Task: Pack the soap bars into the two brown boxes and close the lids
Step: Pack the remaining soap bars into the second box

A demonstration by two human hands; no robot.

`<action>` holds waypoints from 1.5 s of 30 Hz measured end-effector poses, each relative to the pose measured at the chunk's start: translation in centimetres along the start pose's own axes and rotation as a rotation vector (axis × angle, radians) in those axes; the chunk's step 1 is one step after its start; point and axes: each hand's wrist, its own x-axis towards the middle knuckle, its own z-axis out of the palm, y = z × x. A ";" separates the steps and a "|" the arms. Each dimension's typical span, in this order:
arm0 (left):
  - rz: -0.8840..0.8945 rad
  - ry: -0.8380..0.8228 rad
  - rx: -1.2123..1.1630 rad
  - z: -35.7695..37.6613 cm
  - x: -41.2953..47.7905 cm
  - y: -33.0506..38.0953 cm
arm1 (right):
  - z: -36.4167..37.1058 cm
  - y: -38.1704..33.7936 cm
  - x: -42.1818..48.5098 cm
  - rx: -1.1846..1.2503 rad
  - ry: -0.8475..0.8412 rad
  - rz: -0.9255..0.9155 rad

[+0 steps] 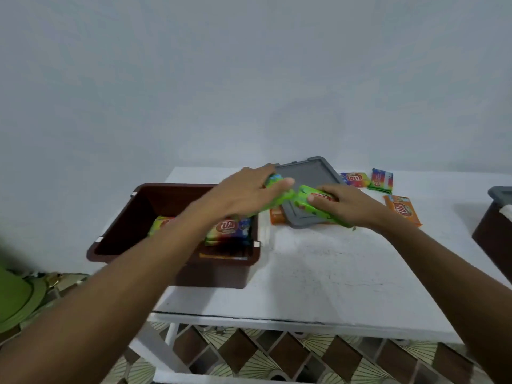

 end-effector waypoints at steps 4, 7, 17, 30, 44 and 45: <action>0.018 -0.223 0.078 -4.1 -1.4 -8.7 | 1.2 -6.2 1.7 0.049 0.009 -0.065; -0.008 -0.356 0.003 -5.1 -3.1 -13.4 | 2.5 -10.2 3.1 0.033 0.006 -0.095; -0.005 -0.643 0.188 -0.7 -7.7 -19.9 | 10.6 -17.6 6.0 -0.409 -0.407 -0.175; 0.005 -0.623 0.233 -0.6 -8.0 -20.1 | 15.1 -15.6 5.9 -0.574 -0.613 -0.094; 0.115 -0.366 0.324 -0.4 -7.2 -21.0 | 14.8 -14.8 6.0 -0.789 -0.343 -0.202; 0.115 -0.388 0.342 -0.4 -7.2 -21.1 | 15.1 -14.8 6.0 -0.814 -0.364 -0.188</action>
